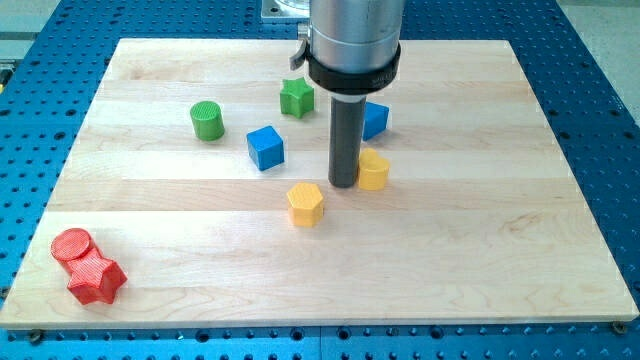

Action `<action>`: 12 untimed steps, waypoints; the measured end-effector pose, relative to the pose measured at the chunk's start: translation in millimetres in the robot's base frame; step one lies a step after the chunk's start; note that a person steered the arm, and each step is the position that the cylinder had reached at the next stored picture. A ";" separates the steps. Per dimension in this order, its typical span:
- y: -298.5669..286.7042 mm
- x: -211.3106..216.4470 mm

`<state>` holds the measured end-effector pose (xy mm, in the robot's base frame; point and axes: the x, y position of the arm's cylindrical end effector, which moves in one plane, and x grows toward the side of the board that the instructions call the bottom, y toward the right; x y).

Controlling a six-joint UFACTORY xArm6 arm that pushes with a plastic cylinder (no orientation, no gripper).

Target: Slightly push the red star below the red circle

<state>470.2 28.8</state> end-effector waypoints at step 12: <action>-142.3 71.9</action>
<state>542.1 -113.5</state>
